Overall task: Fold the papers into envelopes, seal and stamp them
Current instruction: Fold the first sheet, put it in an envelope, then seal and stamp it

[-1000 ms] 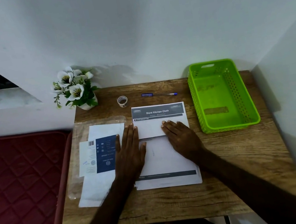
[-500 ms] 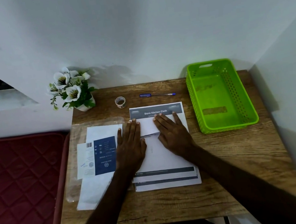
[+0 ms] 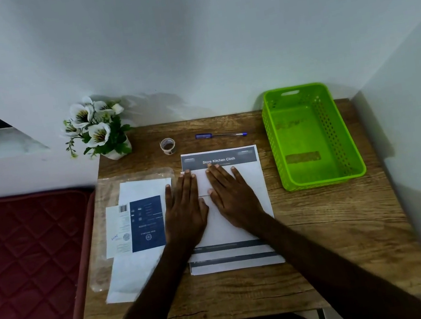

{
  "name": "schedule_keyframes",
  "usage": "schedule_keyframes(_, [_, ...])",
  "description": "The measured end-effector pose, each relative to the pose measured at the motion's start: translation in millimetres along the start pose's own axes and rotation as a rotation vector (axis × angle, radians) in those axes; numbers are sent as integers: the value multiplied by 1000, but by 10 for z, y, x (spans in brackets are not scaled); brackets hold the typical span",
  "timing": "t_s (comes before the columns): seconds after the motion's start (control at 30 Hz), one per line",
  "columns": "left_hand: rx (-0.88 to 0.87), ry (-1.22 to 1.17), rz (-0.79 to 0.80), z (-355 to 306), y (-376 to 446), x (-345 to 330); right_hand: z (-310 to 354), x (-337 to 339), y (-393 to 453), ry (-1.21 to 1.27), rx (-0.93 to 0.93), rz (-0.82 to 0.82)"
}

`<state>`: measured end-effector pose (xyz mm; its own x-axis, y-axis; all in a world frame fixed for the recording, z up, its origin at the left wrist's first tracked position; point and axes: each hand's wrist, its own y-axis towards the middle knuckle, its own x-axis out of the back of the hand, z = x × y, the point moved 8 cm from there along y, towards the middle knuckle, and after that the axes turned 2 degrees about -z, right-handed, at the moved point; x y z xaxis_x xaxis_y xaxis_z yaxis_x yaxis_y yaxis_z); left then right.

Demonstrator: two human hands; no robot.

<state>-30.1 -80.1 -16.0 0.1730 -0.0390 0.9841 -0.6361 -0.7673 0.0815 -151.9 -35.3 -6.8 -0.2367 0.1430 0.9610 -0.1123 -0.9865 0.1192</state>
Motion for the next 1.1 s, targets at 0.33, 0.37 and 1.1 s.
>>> schedule_keyframes(0.33, [24, -41, 18, 15, 8, -15, -493, 178, -264, 17, -202, -74])
schedule_keyframes(0.37, [26, -41, 22, 17, 9, -18, -514, 191, -276, 17, -219, -78])
schedule_keyframes(1.1, [-25, -45, 83, 353, -195, 175, -516, 390, 665, 55, -88, 378])
